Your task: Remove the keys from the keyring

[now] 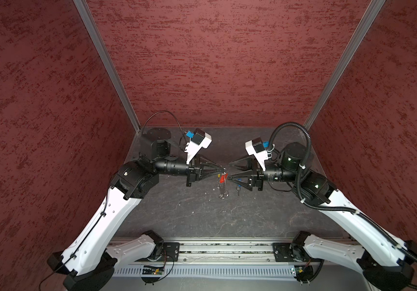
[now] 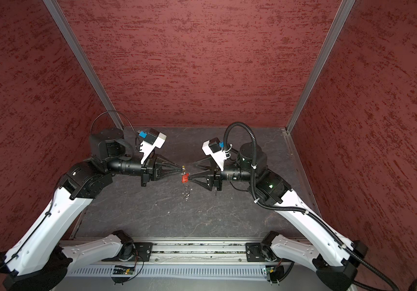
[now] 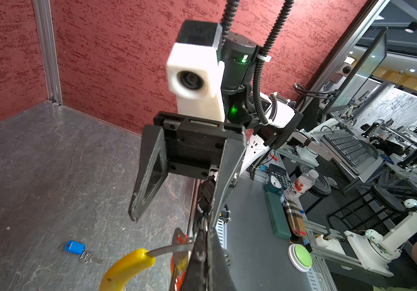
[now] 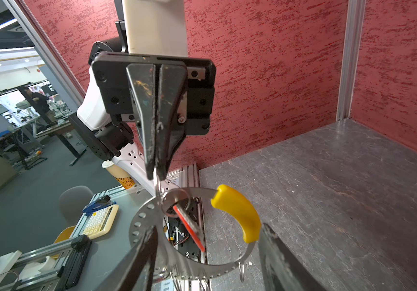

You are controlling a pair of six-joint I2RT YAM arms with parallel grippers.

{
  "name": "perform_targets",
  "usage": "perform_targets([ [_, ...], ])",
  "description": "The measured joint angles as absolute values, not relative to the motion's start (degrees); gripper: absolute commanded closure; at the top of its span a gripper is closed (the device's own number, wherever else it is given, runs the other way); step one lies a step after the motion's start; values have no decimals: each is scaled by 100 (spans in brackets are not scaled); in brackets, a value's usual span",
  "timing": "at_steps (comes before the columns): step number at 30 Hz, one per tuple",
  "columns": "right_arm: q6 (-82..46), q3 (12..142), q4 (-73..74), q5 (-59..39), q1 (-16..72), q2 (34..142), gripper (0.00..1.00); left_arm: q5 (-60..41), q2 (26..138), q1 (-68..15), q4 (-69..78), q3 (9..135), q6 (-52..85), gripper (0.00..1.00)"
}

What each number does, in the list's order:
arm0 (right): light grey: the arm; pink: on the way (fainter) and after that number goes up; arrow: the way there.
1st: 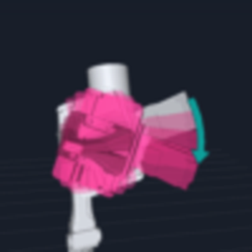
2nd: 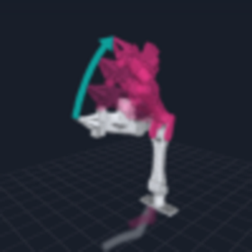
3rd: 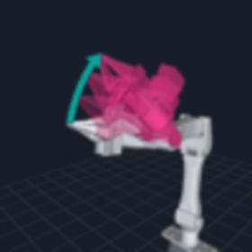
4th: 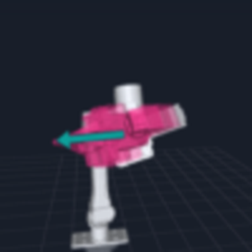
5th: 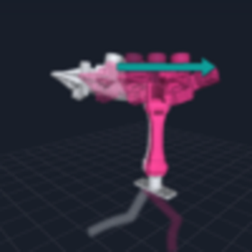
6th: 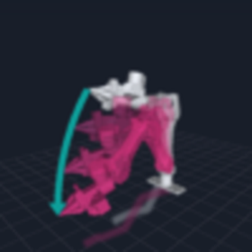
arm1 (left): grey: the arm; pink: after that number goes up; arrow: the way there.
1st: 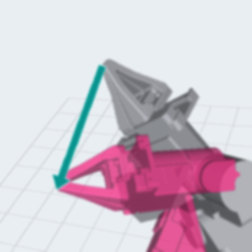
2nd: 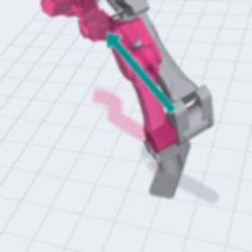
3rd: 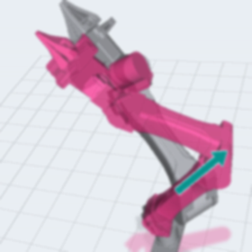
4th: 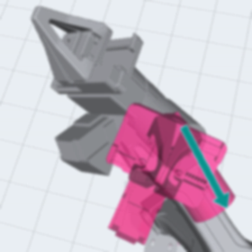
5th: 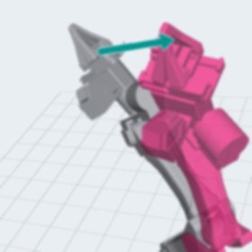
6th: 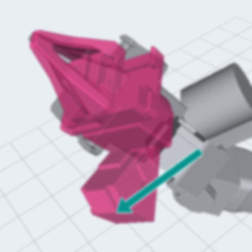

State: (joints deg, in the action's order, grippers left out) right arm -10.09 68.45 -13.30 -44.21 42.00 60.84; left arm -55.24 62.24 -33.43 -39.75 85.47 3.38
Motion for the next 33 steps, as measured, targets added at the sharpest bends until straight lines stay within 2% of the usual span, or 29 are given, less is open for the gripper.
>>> perform_targets([
  [12,-1219,6842,-908,-4984,4233,6316,67,-5533,6189,-3234,-3802,8433,484,100],
  [19,-1245,6842,-854,-5094,4244,6366,74,-5524,6101,-3144,-3618,8324,600,100],
  [33,-1330,6897,-652,-5148,4268,6528,78,-5540,6045,-3144,-3420,8250,727,100],
])
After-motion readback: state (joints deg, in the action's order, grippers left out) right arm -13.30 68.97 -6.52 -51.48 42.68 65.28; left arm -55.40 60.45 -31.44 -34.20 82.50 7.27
